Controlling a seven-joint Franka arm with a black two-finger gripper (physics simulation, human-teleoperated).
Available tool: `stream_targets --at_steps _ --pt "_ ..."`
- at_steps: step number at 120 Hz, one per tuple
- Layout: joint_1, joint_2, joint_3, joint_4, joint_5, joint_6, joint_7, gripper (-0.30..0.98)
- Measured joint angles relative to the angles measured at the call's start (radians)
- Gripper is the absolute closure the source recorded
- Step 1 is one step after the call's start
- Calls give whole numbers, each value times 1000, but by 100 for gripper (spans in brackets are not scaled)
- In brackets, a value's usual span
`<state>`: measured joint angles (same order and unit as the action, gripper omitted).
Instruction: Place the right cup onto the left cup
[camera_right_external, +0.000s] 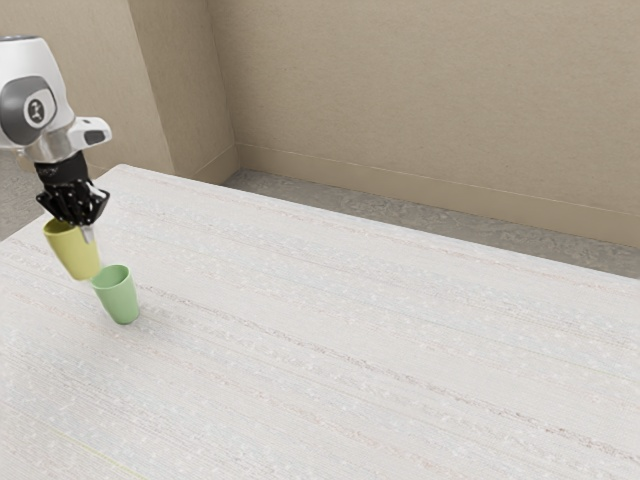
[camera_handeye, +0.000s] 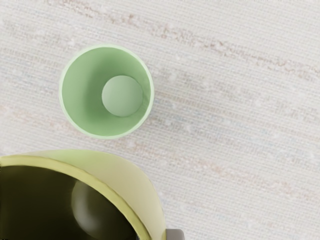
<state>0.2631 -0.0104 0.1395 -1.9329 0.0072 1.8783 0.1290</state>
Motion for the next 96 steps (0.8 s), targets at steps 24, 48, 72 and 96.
stream_targets --at_steps 24,48,72,96 --pt "37 51 9 72 -1 -4 21 78" --pt "-11 101 10 123 -1 -13 38 78" --pt "-18 152 10 177 -1 -26 50 79" --pt "-13 180 11 199 0 -32 59 78"
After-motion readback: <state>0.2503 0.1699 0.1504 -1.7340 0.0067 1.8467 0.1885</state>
